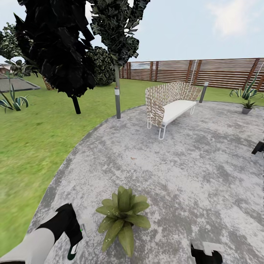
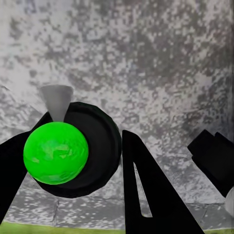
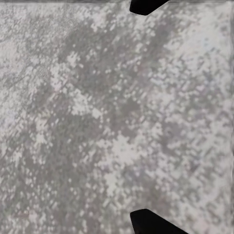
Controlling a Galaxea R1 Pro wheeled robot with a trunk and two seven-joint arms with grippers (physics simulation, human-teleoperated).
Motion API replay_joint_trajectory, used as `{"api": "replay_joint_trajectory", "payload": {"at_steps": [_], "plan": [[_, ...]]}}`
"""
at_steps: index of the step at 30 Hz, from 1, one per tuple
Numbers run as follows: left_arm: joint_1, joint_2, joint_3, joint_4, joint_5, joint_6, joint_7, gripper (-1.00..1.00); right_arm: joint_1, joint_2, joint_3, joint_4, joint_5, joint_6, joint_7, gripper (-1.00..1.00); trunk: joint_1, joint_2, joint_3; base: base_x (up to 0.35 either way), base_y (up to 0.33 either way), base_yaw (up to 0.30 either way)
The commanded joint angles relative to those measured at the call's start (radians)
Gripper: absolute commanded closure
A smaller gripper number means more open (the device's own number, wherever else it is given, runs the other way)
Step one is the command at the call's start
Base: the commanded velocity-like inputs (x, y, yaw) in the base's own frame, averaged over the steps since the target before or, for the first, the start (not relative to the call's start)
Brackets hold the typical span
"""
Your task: Pick up the pesticide atomizer in the garden and spray insectifuge to fully cover both potted plants in the garden.
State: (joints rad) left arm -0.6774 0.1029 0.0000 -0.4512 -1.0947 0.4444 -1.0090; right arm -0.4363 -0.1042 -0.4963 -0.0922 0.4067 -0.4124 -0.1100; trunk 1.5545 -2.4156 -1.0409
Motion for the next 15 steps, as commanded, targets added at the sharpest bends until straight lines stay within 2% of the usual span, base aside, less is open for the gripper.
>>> {"api": "replay_joint_trajectory", "payload": {"at_steps": [1, 7, 11, 14, 15], "plan": [[0.0, 0.0, -0.001, 0.0, -0.001, 0.01, -0.004, 1.0, -0.001, 0.0, -0.005, 0.002, 0.011, -0.003, -0.005, -1.0, -0.001, 0.0, -0.001, -0.095, 0.0, 0.0], [0.001, 0.007, -0.004, 0.013, -0.001, 0.009, -0.002, 1.0, -0.001, 0.0, -0.005, 0.002, 0.011, -0.003, -0.005, -1.0, -0.001, 0.0, -0.001, -0.024, 0.0, 0.0], [0.001, 0.0, -0.001, 0.004, 0.0, 0.013, -0.003, 1.0, -0.001, 0.0, -0.005, 0.002, 0.011, -0.003, -0.005, -1.0, -0.001, 0.0, -0.001, -0.001, 0.0, 0.0], [-0.001, -0.027, -0.006, -0.001, 0.0, 0.015, -0.003, 1.0, -0.001, 0.0, -0.005, 0.002, 0.011, -0.003, -0.005, -1.0, -0.001, 0.0, -0.001, 0.0, 0.0, 0.0], [-0.003, -0.046, -0.008, -0.003, 0.0, 0.016, -0.003, 1.0, -0.001, 0.0, -0.005, 0.002, 0.011, -0.003, -0.005, -1.0, -0.001, 0.0, -0.001, 0.0, 0.0, 0.0]]}}
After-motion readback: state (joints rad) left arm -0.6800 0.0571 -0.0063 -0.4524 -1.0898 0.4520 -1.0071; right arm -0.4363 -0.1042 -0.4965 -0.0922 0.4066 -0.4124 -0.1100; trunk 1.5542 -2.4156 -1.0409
